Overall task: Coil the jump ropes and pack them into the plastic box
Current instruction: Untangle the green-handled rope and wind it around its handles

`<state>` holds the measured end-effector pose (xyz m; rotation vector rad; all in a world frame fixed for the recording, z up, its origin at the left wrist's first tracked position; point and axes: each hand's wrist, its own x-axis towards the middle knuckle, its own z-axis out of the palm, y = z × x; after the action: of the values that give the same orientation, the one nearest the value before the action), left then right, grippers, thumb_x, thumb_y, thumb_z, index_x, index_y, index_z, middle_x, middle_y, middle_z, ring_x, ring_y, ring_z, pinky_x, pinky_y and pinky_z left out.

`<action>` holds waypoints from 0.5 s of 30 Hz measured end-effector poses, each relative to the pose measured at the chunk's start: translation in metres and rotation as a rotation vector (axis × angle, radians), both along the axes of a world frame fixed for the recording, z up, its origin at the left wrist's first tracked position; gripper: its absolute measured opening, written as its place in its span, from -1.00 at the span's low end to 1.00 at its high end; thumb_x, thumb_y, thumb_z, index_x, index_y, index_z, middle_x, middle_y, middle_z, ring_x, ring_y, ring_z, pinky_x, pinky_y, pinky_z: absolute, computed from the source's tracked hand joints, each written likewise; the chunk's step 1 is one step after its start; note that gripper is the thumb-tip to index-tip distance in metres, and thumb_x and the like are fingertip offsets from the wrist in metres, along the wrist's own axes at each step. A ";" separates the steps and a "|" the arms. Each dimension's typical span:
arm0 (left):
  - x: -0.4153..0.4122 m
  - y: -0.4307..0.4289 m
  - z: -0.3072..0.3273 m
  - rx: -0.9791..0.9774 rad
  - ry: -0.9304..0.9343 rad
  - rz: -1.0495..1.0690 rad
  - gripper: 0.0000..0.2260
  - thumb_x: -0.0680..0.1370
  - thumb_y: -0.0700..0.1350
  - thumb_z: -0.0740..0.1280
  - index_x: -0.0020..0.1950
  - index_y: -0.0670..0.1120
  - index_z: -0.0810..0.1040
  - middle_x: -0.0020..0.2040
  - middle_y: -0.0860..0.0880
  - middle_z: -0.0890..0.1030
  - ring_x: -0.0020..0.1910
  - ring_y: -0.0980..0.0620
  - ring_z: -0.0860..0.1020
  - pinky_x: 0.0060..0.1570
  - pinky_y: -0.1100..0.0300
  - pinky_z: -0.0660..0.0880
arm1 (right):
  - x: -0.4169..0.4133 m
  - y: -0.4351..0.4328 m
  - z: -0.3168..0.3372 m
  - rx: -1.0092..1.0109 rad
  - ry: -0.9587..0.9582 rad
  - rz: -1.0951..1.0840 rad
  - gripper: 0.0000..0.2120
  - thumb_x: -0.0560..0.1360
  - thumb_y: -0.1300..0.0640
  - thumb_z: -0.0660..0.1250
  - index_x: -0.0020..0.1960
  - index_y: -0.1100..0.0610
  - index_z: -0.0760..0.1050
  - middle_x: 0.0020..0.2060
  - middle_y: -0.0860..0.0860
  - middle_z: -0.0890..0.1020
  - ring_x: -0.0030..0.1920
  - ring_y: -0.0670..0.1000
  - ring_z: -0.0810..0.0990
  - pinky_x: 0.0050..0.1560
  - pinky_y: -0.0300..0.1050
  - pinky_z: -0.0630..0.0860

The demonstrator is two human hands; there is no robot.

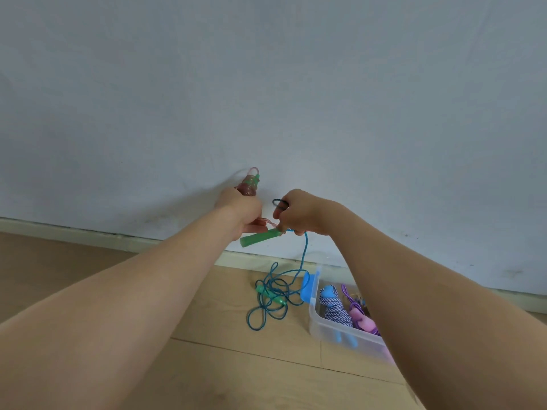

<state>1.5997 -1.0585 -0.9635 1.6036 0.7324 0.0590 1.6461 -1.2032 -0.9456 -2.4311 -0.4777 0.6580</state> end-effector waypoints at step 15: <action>-0.011 -0.016 0.014 0.073 -0.071 0.053 -0.65 0.46 -0.39 0.30 0.19 -0.10 0.53 -0.01 -0.16 0.64 -0.34 -0.18 0.73 -0.20 -0.10 0.72 | 0.000 0.006 -0.004 -0.158 -0.376 0.051 -0.89 0.53 0.23 0.37 0.03 0.19 0.50 0.06 0.19 0.62 -0.14 0.09 0.51 -0.26 -0.13 0.44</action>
<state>1.5887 -1.0747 -0.9500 1.6431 0.7245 0.1824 1.6460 -1.1974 -0.9493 -2.7125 -0.6588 0.2619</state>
